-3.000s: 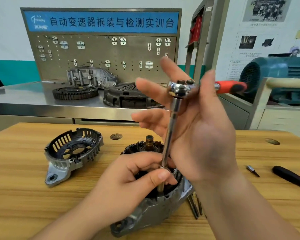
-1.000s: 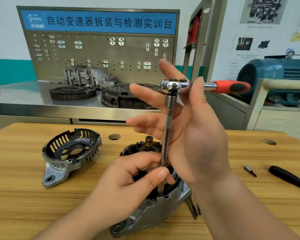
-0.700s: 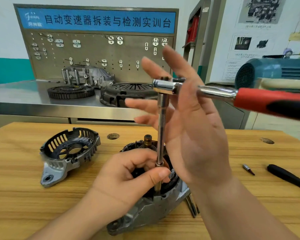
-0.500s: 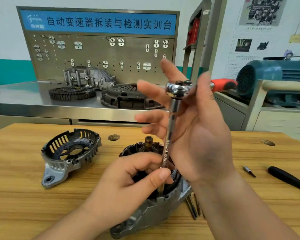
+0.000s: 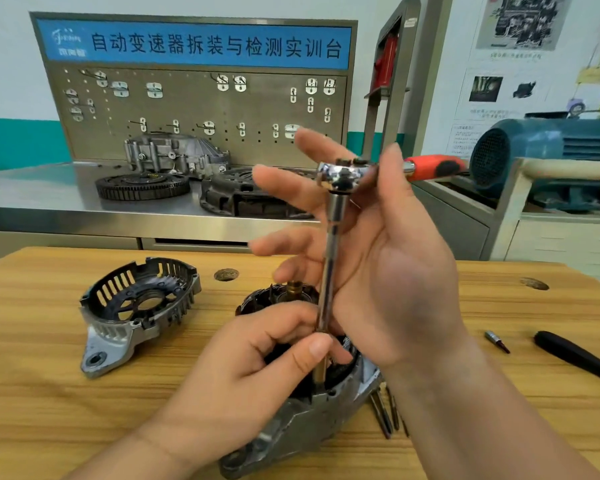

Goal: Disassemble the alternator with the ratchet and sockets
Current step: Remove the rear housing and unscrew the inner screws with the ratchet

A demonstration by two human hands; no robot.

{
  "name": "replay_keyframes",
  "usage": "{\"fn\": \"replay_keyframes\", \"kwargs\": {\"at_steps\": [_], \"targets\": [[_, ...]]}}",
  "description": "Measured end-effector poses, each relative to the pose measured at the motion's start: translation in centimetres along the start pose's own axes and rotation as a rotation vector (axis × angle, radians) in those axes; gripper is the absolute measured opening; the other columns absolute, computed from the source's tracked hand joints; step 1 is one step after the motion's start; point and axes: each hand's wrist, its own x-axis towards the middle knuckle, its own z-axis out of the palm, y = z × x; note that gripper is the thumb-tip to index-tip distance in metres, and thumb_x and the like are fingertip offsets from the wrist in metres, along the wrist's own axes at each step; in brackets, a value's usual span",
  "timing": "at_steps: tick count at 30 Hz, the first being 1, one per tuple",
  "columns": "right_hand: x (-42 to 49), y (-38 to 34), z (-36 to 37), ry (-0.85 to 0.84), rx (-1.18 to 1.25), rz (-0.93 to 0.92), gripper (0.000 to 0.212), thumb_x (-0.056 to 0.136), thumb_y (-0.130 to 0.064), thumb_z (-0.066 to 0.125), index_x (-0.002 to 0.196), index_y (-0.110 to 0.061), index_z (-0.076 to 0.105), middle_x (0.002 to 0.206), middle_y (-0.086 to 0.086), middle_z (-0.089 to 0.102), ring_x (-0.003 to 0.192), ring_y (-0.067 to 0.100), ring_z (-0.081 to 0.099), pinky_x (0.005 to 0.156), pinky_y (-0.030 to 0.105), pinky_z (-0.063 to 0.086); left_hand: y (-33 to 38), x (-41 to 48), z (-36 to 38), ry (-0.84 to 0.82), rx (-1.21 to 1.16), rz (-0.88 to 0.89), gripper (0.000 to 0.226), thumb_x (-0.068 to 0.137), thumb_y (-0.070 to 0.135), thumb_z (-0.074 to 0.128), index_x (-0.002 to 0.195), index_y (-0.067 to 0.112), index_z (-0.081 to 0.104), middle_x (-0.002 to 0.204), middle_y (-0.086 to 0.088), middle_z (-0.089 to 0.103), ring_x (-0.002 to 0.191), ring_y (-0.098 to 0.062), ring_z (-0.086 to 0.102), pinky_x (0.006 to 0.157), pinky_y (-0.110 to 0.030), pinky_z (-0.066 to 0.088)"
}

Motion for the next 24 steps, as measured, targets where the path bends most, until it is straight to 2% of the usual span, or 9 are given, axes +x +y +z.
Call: {"fn": "replay_keyframes", "kwargs": {"at_steps": [3,6,9,12,14,17,19,22,24], "targets": [[-0.1,0.0,0.4,0.032,-0.274,-0.208,0.035,0.093,-0.041,0.047,0.124,-0.025,0.056,0.119,0.002,0.068,0.087,0.021,0.07,0.061,0.03,0.057,-0.1,0.0,0.0,0.026,-0.031,-0.013,0.029,0.082,0.032,0.057,0.09,0.007,0.069,0.083,0.0,0.074,0.081,-0.01,0.07,0.075,-0.017,0.052],[-0.4,0.5,0.2,0.046,-0.584,-0.449,0.029,0.093,-0.025,0.048,0.121,-0.021,0.054,0.123,0.006,0.064,0.1,0.027,0.066,0.072,0.041,0.058,-0.2,-0.1,0.0,0.047,-0.072,-0.023,0.033,0.079,0.033,0.059,0.091,0.004,0.069,0.083,-0.005,0.074,0.08,-0.012,0.07,0.075,-0.016,0.051],[-0.2,0.5,0.6,0.029,-0.398,-0.319,0.024,0.093,-0.033,0.052,0.115,-0.027,0.056,0.119,0.002,0.064,0.09,0.023,0.069,0.069,0.038,0.058,-0.2,0.0,-0.1,0.044,-0.078,-0.035,0.032,0.078,0.035,0.059,0.089,0.005,0.068,0.081,-0.003,0.074,0.078,-0.012,0.07,0.073,-0.018,0.052],[0.1,0.3,0.5,-0.028,-0.014,-0.096,0.042,0.088,-0.046,0.041,0.119,-0.023,0.057,0.111,0.004,0.069,0.072,0.02,0.069,0.058,0.029,0.055,-0.1,0.1,0.0,0.018,-0.026,-0.017,0.032,0.082,0.035,0.056,0.088,0.007,0.068,0.08,0.006,0.074,0.077,-0.008,0.069,0.072,-0.017,0.052],[0.0,0.2,0.2,-0.013,0.041,-0.05,0.049,0.086,-0.05,0.039,0.12,-0.02,0.057,0.101,0.007,0.072,0.069,0.02,0.069,0.056,0.027,0.054,0.1,0.2,0.0,-0.024,0.002,0.004,0.027,0.085,0.033,0.052,0.089,0.012,0.069,0.08,0.014,0.072,0.078,-0.001,0.067,0.071,-0.012,0.049],[-0.5,0.4,0.2,0.014,-0.091,-0.151,0.04,0.087,-0.045,0.048,0.119,-0.024,0.06,0.105,0.003,0.071,0.078,0.018,0.069,0.058,0.027,0.055,0.1,0.5,-0.3,-0.059,0.02,-0.017,0.03,0.084,0.035,0.052,0.087,0.012,0.07,0.08,0.007,0.073,0.078,-0.006,0.068,0.073,-0.013,0.048],[0.4,-0.1,-0.1,0.079,-0.4,-0.319,0.025,0.094,-0.029,0.051,0.116,-0.021,0.06,0.11,0.003,0.069,0.088,0.02,0.069,0.064,0.031,0.056,0.2,0.5,-0.4,-0.049,-0.006,-0.047,0.031,0.08,0.039,0.055,0.086,0.012,0.07,0.078,0.002,0.073,0.077,-0.01,0.068,0.073,-0.016,0.049],[1.5,-0.2,-0.9,0.035,-1.009,-0.152,0.02,0.1,-0.011,0.043,0.098,0.0,0.06,0.106,0.004,0.061,0.104,0.026,0.063,0.085,0.041,0.051,0.1,0.7,-0.2,-0.022,-0.017,-0.056,0.035,0.075,0.041,0.058,0.084,0.01,0.07,0.074,-0.001,0.072,0.074,-0.011,0.067,0.072,-0.018,0.049],[1.2,0.0,-0.7,0.066,-0.722,-0.309,0.023,0.1,-0.019,0.043,0.105,-0.007,0.062,0.111,-0.002,0.063,0.104,0.019,0.063,0.091,0.037,0.05,0.0,0.8,-0.2,-0.015,-0.022,-0.069,0.039,0.072,0.043,0.061,0.083,0.007,0.07,0.073,-0.003,0.072,0.073,-0.017,0.068,0.071,-0.026,0.052]]}}
